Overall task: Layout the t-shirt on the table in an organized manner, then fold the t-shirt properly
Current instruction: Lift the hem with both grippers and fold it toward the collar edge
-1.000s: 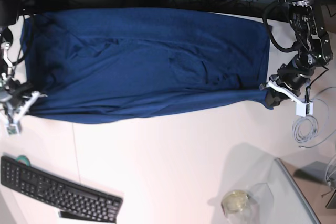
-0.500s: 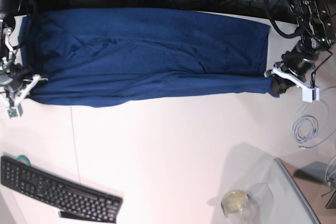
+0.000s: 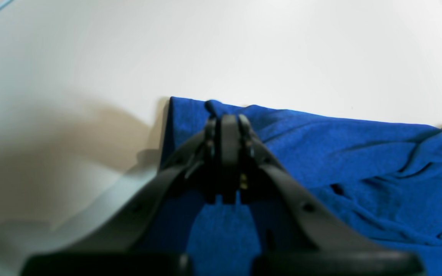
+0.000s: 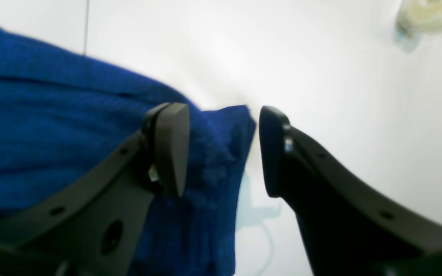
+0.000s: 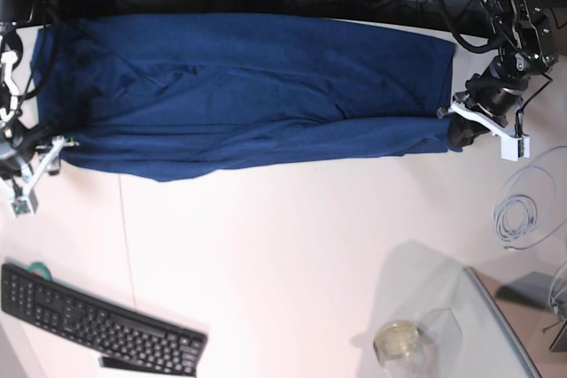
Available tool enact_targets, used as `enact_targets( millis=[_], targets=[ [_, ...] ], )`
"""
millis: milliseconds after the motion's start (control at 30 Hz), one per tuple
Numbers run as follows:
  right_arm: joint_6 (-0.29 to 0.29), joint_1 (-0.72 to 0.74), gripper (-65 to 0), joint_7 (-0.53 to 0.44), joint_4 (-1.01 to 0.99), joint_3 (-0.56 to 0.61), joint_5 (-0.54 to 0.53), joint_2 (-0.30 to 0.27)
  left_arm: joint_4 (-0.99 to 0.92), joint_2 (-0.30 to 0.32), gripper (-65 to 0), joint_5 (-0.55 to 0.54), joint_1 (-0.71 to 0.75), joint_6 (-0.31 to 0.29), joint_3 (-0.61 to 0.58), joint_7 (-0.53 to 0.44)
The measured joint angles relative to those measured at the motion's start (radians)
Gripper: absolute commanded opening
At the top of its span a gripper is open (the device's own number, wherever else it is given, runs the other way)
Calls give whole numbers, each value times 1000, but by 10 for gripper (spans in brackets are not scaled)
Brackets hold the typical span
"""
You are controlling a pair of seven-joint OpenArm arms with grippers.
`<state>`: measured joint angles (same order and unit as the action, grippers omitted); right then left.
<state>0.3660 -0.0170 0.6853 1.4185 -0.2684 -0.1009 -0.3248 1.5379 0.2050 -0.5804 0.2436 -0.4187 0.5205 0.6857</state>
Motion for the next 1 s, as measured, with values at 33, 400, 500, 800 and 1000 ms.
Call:
enact_targets(
  millis=[33,400,500,800,1000],
  targets=[
    [25,19,-360,6,-10,19,9,-5,0,1,-650,0,0,0,2,-1],
    [322,282,-362,21,-403,306,8,-80,2,0,-650,-1,-11,0,2,-1],
    [324,317,-365,8,-457,319,2,-85,0,14,-650,-1,-22,0,0,3],
    [325,320,-455,-105,-596,317,2,-86,0,23,-650,2,-22,0,2,0],
    [325,321,-456,-109,-594,317,0,-83,0,23,-650,2,-22,0,2,0]
  ],
)
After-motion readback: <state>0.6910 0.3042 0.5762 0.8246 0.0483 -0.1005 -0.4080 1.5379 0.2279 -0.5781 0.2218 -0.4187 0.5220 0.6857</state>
